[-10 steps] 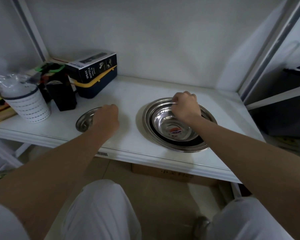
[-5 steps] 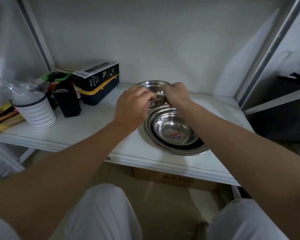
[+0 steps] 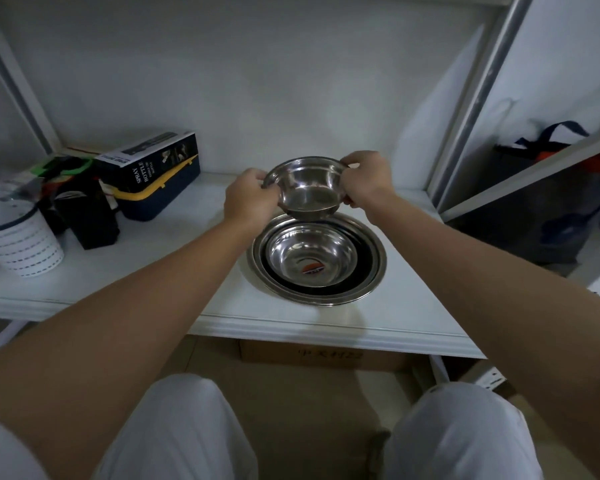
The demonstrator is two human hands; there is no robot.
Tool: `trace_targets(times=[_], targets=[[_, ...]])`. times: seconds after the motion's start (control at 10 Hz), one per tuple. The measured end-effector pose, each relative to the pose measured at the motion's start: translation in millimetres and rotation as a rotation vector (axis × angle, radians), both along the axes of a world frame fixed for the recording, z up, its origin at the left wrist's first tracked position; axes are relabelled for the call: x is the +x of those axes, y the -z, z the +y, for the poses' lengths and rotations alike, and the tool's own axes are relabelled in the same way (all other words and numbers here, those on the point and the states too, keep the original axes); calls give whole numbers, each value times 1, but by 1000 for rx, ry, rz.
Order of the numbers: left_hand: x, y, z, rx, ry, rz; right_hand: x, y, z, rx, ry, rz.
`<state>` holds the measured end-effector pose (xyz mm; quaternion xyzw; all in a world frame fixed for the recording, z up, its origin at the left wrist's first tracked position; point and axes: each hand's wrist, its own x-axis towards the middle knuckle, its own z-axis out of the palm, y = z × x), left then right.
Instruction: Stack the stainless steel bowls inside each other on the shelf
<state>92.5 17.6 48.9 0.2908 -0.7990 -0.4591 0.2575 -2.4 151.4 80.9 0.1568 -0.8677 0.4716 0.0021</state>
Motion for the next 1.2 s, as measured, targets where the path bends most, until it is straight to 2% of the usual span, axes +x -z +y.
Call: trace_targets(times=[0.1,0.3,0.6,0.7,0.9,1.0,1.1,1.2], targets=[[-7,-1,17,15,37,-12,-8,10,18,-14,32,-33],[-21,36,18,16,60,-251,-13,43,34,202,-37,-188],[-23,70,7,-274,174,-527,-19,81,23,395,-200,-268],[-25,74,5,-344,171,-544,-18,84,17,524,-224,-163],[-24,83,8,-663,187,-631,-11,96,14,754,-265,36],[-23,92,5,-765,213,-675,-12,101,17,821,-268,97],[-20,96,3,-735,216,-628,-11,102,21,713,-237,78],[-17,81,-4,-565,118,-357,-10,89,25,357,-116,122]])
